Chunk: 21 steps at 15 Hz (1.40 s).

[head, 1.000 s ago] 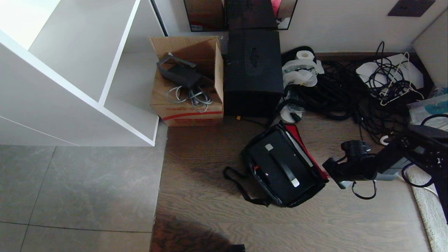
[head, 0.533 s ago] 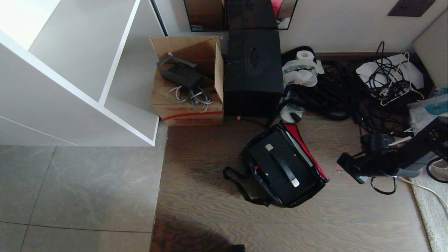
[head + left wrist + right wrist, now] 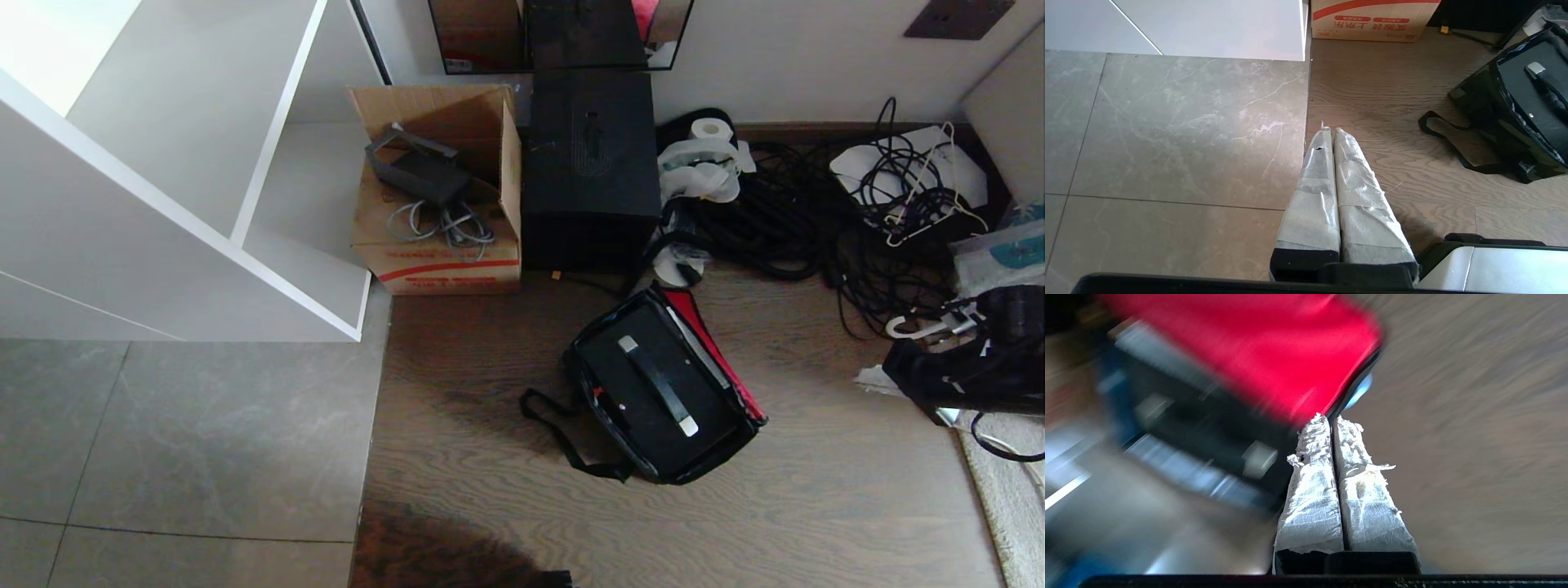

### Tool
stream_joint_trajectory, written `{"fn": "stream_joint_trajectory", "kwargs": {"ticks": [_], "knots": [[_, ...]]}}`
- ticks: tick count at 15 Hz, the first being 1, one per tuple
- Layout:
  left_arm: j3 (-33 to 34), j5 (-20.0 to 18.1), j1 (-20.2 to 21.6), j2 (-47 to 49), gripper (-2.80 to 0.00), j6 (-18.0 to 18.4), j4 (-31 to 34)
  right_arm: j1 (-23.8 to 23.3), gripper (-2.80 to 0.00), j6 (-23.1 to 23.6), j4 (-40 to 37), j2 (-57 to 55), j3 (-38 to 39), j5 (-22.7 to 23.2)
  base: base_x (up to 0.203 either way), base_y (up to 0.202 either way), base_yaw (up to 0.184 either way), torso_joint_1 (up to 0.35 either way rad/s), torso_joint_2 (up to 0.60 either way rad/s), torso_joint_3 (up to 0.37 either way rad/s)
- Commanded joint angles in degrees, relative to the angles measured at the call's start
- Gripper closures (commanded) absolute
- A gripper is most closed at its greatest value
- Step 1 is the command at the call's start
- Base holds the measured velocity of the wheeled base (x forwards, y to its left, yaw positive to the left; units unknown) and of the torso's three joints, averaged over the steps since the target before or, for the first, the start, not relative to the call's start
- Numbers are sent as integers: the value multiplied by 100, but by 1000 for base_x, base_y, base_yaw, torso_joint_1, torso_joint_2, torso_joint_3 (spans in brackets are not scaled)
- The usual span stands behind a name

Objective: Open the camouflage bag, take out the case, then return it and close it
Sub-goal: Close the top of the storage box

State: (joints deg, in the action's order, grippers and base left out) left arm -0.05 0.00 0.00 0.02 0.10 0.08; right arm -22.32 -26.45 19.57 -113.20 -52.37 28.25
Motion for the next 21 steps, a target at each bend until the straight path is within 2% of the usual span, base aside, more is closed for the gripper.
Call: {"fn": "stream_joint_trajectory", "kwargs": {"ticks": [1, 4, 13, 21], "knots": [[5, 0, 0, -2, 0, -1, 1, -58, 0, -37, 19, 635, 311, 405, 0, 0, 0, 0, 0, 0], [-2, 0, 0, -2, 0, 5, 1, -104, 0, -37, 21, 597, 296, 696, 0, 0, 0, 0, 0, 0], [-4, 0, 0, -2, 0, 43, 1, -106, 0, -44, 3, 571, 280, 717, 0, 0, 0, 0, 0, 0], [-4, 0, 0, -2, 0, 17, 1, -123, 0, -44, 3, 562, 315, 717, -136, 0, 0, 2, 2, 1]]}}
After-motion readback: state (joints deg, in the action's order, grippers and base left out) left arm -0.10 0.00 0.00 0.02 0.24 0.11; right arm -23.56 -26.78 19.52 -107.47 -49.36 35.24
